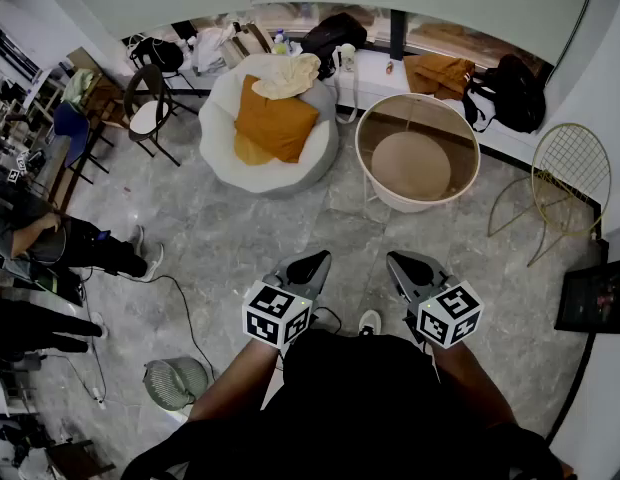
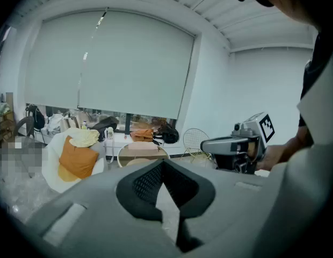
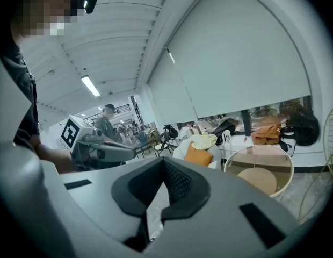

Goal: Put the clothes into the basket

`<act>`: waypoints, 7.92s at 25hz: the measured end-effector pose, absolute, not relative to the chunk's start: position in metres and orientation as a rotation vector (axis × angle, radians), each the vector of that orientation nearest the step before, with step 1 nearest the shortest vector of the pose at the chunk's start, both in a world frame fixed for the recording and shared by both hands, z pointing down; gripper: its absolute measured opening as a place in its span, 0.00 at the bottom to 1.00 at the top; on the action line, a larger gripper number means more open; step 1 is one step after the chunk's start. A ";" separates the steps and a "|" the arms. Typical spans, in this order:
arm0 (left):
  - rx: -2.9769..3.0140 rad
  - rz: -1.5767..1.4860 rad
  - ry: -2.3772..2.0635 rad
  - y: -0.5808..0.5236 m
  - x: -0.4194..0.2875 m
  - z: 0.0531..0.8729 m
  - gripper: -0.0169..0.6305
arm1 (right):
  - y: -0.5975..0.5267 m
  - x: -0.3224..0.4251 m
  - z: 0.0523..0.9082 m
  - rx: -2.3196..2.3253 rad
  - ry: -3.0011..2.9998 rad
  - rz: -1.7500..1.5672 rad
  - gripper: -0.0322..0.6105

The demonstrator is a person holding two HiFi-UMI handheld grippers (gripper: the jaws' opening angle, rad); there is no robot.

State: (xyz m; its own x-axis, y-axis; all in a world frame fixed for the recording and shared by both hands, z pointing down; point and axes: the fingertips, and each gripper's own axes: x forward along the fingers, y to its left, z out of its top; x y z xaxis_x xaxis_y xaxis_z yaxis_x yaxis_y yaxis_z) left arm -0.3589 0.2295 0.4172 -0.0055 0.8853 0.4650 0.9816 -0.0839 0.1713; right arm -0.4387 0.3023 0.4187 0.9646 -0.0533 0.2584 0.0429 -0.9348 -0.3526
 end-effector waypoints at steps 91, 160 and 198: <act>-2.254 -0.844 -1.875 0.347 0.055 0.428 0.02 | 0.443 -0.013 0.414 -2.710 0.140 -0.443 0.07; -2.069 -1.077 -1.746 0.648 0.433 0.583 0.02 | 0.750 0.401 0.637 -2.444 -0.015 -0.828 0.07; -2.031 -1.444 -1.499 0.729 0.466 0.804 0.02 | 0.842 0.494 0.953 -1.941 -0.152 -1.077 0.28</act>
